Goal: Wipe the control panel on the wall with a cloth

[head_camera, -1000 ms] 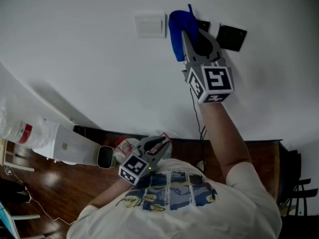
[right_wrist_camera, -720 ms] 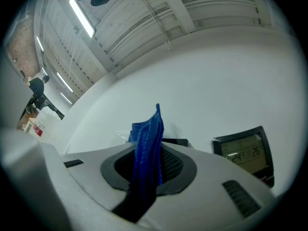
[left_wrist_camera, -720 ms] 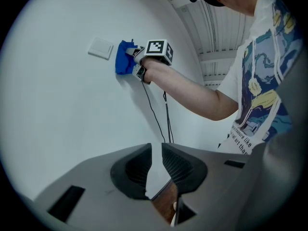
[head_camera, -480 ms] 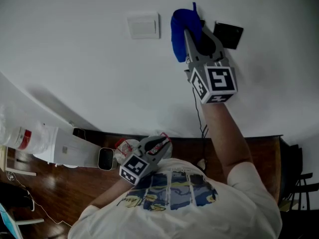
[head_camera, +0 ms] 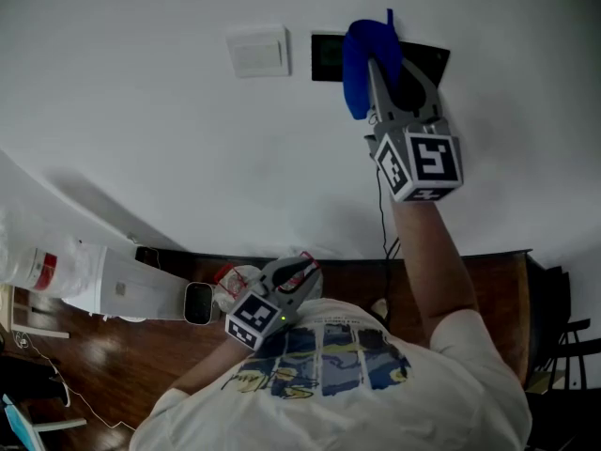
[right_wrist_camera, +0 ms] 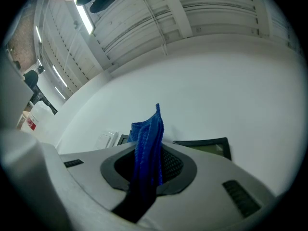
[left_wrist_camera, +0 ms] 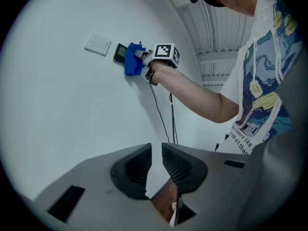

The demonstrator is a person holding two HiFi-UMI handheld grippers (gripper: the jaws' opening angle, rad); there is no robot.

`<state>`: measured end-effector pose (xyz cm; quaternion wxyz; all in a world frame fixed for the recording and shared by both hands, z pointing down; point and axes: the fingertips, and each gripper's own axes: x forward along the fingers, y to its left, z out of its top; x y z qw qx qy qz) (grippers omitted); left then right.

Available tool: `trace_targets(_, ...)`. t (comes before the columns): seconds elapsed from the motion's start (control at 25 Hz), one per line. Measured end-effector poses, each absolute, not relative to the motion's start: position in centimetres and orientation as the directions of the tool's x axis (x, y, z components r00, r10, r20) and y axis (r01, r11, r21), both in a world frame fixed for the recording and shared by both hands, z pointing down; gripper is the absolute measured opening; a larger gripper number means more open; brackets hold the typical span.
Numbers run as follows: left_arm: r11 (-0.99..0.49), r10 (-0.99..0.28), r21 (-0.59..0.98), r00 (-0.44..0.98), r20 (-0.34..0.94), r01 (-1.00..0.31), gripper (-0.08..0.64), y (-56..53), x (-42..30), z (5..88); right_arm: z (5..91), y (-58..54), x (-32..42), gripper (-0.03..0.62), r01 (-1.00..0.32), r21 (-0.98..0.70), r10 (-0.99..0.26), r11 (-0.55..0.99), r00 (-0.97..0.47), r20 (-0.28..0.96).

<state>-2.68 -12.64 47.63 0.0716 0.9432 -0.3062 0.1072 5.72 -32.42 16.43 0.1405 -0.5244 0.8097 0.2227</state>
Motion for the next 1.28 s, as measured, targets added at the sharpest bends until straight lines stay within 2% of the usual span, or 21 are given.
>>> trace_targets(0.96,-0.844,-0.504,0.063,0.826,0.252,-0.533,0.057,-13.3,1.9,47.5,16.7,-31.7,21.4,0.094,-0.981,0.133,-0.862,0.143,-0.190,-0.471)
trace_targets(1.28,-0.836,-0.519,0.058,0.820,0.243,-0.546,0.057,-12.8,2.5,46.7,17.3,-31.6,23.6,0.094,-0.981,0.105,-0.864,0.161,-0.192,-0.465)
